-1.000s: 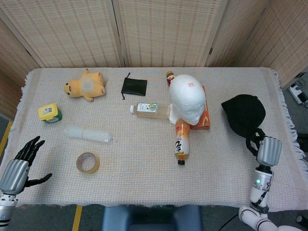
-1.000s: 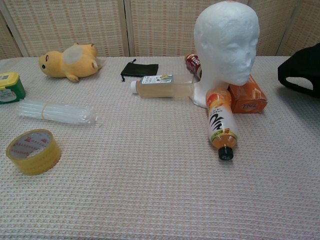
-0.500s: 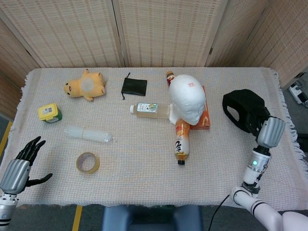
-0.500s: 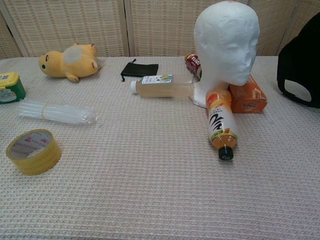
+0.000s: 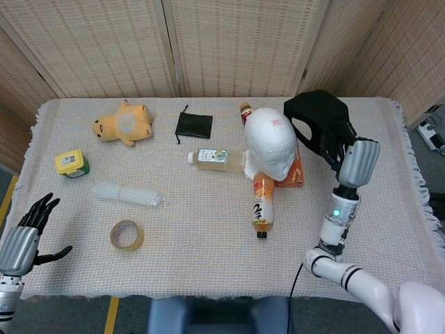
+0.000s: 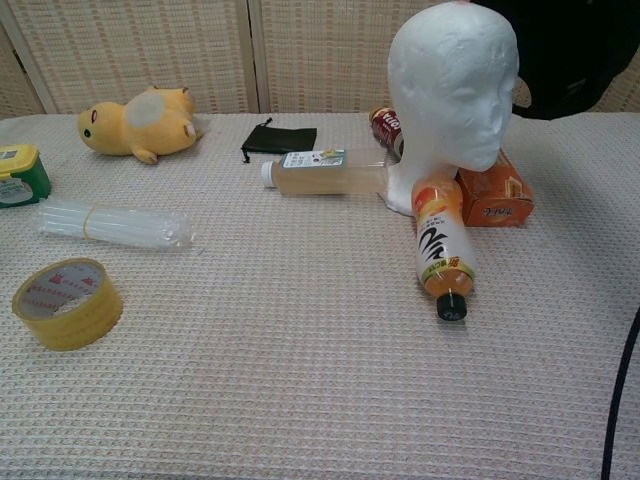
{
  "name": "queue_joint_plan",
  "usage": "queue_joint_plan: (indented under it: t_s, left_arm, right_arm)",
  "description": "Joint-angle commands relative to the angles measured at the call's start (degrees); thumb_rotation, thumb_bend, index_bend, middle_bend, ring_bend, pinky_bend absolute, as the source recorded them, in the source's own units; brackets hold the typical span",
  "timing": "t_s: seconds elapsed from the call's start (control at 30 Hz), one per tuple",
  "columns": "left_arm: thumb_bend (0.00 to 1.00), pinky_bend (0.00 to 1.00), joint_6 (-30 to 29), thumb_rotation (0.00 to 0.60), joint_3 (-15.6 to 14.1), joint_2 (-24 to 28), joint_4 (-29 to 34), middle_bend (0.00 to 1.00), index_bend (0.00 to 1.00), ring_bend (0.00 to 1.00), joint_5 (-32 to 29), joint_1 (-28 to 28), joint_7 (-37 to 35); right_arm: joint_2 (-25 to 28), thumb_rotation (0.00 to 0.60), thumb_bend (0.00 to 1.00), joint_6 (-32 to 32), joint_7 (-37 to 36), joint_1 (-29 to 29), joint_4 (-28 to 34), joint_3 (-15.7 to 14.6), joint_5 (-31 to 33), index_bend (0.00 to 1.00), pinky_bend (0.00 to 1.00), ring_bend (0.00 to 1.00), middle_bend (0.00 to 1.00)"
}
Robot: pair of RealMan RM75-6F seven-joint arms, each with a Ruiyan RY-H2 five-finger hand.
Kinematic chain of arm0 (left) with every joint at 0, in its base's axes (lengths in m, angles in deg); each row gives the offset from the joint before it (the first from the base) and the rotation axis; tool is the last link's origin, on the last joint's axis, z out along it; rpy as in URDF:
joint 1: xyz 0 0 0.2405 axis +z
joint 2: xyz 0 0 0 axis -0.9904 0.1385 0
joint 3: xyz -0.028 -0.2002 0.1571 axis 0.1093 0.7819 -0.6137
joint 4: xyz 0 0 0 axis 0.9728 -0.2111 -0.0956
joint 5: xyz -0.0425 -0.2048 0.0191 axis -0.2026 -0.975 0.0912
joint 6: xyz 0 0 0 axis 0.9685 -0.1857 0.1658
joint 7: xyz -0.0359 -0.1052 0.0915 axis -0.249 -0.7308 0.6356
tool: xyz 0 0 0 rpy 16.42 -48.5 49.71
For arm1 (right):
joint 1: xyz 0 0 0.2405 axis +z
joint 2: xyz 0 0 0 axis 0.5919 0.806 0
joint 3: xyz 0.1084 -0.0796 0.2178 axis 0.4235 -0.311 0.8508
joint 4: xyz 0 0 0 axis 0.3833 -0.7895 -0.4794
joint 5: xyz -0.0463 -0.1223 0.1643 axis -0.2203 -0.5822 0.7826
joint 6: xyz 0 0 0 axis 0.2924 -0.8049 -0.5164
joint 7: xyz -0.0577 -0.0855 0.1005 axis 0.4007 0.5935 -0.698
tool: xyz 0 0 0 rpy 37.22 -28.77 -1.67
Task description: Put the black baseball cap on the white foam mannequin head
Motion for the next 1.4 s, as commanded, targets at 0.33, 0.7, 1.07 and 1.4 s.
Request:
queue_joint_plan:
  t_s: [0.33, 0.7, 1.07, 1.4]
  left_arm:
    - [0.16, 0.23, 0.16, 0.600, 0.30, 0.19, -0.08, 0.03, 0.00, 0.00, -0.57, 0.05, -0.05]
    - [0.16, 0.23, -0.05, 0.600, 0.35, 0.53, 0.05, 0.03, 0.00, 0.00, -0.51, 0.21, -0.72]
    - [0.16, 0.23, 0.67, 0.600, 0.00, 0.73, -0.12, 0.02, 0.00, 0.00, -0.10, -0.07, -0.26]
    - [0.16, 0.23, 0.61, 0.600, -0.11, 0.62, 0.03, 0.02, 0.00, 0.00, 0.11, -0.07, 0.01]
  right_arm:
    - [-0.08, 0.600, 0.57, -0.18, 12.41, 5.58, 10.16, -4.53, -6.11, 0.75, 1.00, 1.00, 1.00]
    - [-2.55, 0.600, 0.57, 2.32, 13.40, 3.63, 6.12, -11.52, -7.32, 0.75, 1.00, 1.00, 1.00]
    - [-1.62, 0.600, 0.48, 1.88, 13.40, 2.33, 5.00, -15.16, -11.05, 0.53, 1.00, 1.00, 1.00]
    - [9.14, 0.600, 0.23, 0.85, 16.01, -3.98, 14.89, -20.04, -14.23, 0.00, 1.00, 1.00, 1.00]
